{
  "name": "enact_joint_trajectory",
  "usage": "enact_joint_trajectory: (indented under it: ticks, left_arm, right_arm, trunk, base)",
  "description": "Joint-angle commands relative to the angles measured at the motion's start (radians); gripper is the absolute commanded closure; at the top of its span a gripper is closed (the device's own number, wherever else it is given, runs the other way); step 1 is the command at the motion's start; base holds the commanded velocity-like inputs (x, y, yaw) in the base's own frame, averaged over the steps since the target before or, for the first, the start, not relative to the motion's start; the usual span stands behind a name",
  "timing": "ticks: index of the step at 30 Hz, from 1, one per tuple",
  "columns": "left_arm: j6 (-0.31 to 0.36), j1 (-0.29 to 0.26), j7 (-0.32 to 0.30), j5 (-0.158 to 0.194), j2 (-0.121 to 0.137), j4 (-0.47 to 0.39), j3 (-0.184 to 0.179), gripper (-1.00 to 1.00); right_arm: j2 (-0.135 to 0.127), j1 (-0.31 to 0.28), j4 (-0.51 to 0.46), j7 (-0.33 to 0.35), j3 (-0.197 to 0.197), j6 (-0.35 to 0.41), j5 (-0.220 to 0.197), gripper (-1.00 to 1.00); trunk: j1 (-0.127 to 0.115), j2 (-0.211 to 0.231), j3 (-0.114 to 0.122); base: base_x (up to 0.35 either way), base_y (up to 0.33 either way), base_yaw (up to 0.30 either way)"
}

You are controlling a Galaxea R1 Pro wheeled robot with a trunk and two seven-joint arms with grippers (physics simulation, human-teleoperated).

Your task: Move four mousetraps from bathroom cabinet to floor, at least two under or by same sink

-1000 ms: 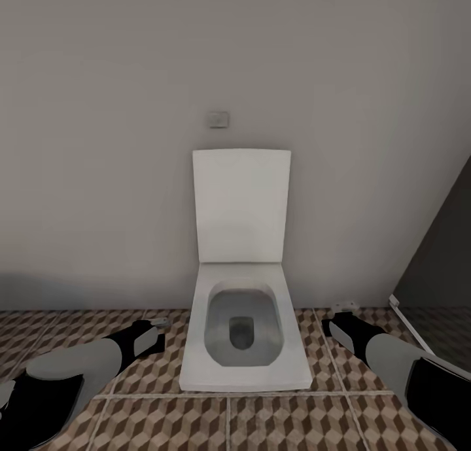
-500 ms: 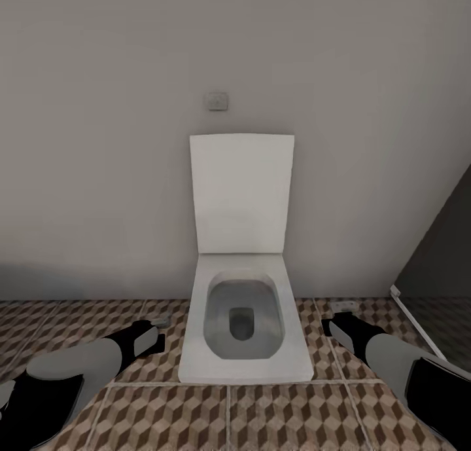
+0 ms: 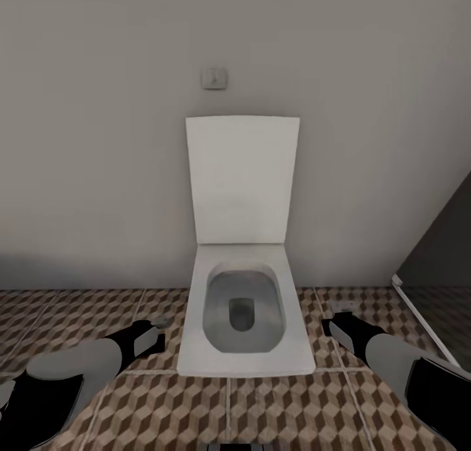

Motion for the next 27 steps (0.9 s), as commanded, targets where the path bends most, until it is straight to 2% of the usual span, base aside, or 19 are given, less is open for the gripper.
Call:
enact_joint_trajectory:
  ticks: [1, 11, 27]
  left_arm:
    - [0.001, -0.001, 0.007, 0.005, 0.001, -0.004, -0.004, 1.0]
    - [0.001, -0.001, 0.007, 0.005, 0.002, -0.004, -0.004, 1.0]
    - [0.001, -0.001, 0.007, 0.005, 0.002, -0.004, -0.005, 1.0]
  right_arm:
    - [-0.002, -0.001, -0.004, -0.007, 0.008, 0.006, -0.007, 1.0]
    - [-0.002, -0.001, -0.008, -0.007, 0.008, 0.005, -0.007, 1.0]
    - [-0.003, -0.001, -0.008, -0.005, 0.006, 0.005, -0.007, 1.0]
  trunk:
    - [0.0, -0.001, -0.005]
    - [0.005, -0.003, -0.044]
    - [0.005, -0.003, -0.044]
  base:
    - [0.0, 0.0, 0.0]
    - [0.0, 0.0, 0.0]
    - [0.0, 0.0, 0.0]
